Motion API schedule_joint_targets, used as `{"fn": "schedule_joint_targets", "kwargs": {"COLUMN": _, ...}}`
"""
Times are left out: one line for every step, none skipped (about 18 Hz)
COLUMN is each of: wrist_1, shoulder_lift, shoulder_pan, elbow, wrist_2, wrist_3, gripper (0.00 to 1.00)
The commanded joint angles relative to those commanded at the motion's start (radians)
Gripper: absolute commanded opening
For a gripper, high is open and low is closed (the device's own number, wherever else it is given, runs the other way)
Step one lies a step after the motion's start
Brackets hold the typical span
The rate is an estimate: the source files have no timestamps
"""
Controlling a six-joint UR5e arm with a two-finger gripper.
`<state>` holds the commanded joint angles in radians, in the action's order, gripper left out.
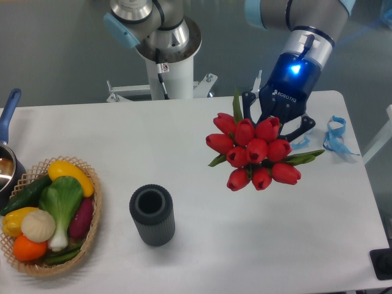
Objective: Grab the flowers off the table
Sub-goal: 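Lift the grasped red tulips up off the table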
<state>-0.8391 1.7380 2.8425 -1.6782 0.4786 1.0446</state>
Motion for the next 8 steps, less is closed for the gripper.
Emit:
{"fn": "schedule_joint_targets", "kwargs": {"wrist_1": 0.0, "shoulder_lift": 0.002, "shoulder_pan": -0.002, "elbow": 0.003, "wrist_2": -0.002, "wrist_3": 0.0, "gripper": 0.3}}
{"fn": "schedule_joint_targets", "kwargs": {"wrist_1": 0.0, "shoulder_lift": 0.002, "shoulder_pan": -0.003, "elbow": 0.003, "wrist_2": -0.002, "wrist_3": 0.0, "gripper": 0.3}}
{"fn": "schedule_joint_targets", "kwargs": {"wrist_1": -0.002, "shoulder_lift": 0.002, "shoulder_pan": -0.003, "elbow": 0.002, "wrist_2": -0.002, "wrist_3": 0.0, "gripper": 0.3}}
{"fn": "schedule_joint_targets", "kwargs": {"wrist_1": 0.0, "shoulder_lift": 0.002, "shoulder_pan": -0.003, "elbow": -0.001, "wrist_2": -0.002, "wrist_3": 0.0, "gripper": 0.3}}
{"fn": "schedule_joint_targets", "kwargs": {"wrist_1": 0.0, "shoulder_lift": 0.002, "shoulder_pan": -0.002, "elbow": 0.0, "wrist_2": -0.006, "wrist_3": 0.0, "gripper": 0.3}}
{"fn": "schedule_joint_targets", "kwargs": {"wrist_1": 0.0, "shoulder_lift": 0.002, "shoulder_pan": 0.0, "elbow": 0.002, "wrist_2": -0.015, "wrist_3": 0.0, "gripper": 0.3}}
{"fn": "schedule_joint_targets", "kwargs": {"wrist_1": 0.0, "shoulder_lift": 0.003, "shoulder_pan": 0.0, "elbow": 0.002, "wrist_2": -0.023, "wrist_3": 0.003, "gripper": 0.3}}
{"fn": "schedule_joint_targets", "kwargs": {"wrist_1": 0.0, "shoulder_lift": 0.003, "shoulder_pan": 0.0, "elbow": 0.003, "wrist_2": -0.026, "wrist_3": 0.005, "gripper": 0.3}}
